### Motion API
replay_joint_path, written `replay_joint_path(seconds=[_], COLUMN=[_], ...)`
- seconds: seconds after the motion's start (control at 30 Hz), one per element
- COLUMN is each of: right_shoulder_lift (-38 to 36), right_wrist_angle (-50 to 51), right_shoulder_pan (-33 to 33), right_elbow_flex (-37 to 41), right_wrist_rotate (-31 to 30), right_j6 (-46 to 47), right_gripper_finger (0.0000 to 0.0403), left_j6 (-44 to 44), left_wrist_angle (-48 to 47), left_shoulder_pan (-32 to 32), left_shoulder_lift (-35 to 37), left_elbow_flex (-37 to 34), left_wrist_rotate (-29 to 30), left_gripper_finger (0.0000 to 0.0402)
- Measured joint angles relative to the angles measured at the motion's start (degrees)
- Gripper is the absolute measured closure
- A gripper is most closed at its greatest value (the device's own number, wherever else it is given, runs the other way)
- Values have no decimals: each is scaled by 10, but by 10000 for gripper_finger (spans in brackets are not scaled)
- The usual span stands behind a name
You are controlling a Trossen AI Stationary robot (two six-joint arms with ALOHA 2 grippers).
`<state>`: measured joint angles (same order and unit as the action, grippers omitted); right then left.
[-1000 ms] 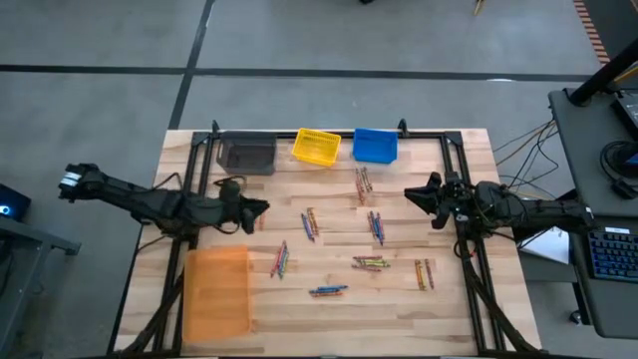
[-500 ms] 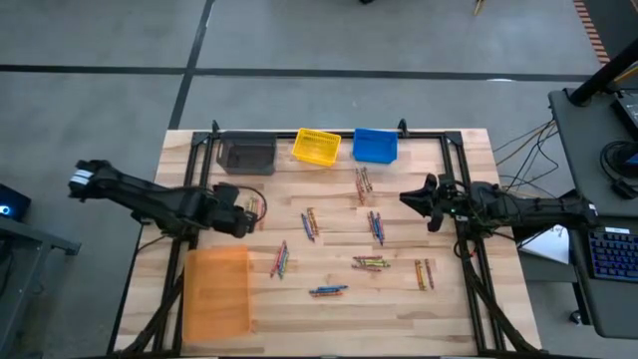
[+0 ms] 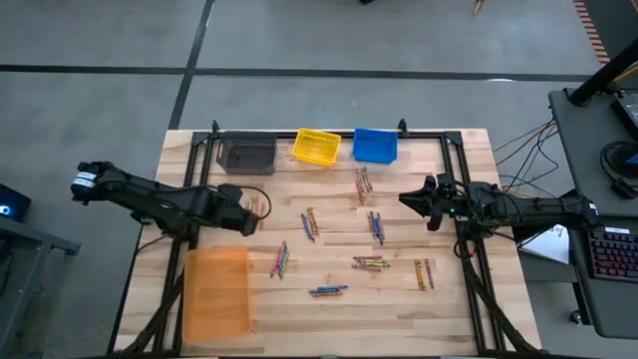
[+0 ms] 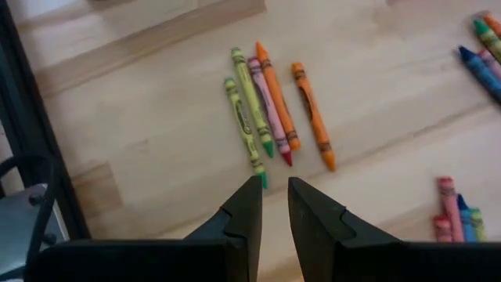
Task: Sort crayons
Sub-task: Put the green crayon into the yellow bin
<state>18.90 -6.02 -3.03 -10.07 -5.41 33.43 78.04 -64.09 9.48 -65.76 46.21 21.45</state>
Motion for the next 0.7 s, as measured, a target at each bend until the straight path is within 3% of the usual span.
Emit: replay_joint_path(seconds=[0.7], right_shoulder_lift=[1], right_wrist_angle=[30], right_shoulder_pan=[0], right_elbow_flex=[0], right_wrist_rotate=[-1], right_j6=[-2], right_gripper_finger=[335], left_j6=[-198], left_wrist_angle=[107], left_shoulder_pan=[-138], left_shoulder_lift=[0], left_elbow_flex=[-69], left_wrist_rotate=[-73], left_gripper_finger=[354])
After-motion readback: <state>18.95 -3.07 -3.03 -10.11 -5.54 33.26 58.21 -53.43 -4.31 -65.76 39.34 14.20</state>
